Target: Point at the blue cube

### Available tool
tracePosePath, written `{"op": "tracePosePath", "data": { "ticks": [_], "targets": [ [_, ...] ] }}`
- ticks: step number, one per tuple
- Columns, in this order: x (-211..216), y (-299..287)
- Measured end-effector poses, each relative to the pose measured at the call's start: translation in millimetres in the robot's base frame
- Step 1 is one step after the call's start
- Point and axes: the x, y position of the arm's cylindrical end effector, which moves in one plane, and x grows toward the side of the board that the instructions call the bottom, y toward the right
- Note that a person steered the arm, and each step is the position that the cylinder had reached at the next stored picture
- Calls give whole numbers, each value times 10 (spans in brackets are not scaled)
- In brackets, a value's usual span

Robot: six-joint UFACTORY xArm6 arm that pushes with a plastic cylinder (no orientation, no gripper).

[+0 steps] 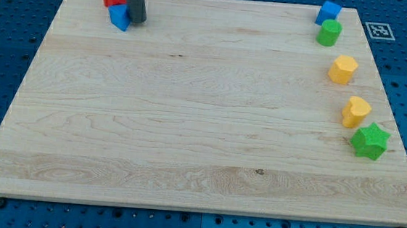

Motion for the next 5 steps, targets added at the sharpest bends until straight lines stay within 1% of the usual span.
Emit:
{"op": "tracePosePath", "data": {
  "ticks": [1,2,3,4,5],
  "targets": [
    [50,197],
    [16,847],
    [-466,1139],
    [-788,1269],
    [-789,1290]
  ]
}}
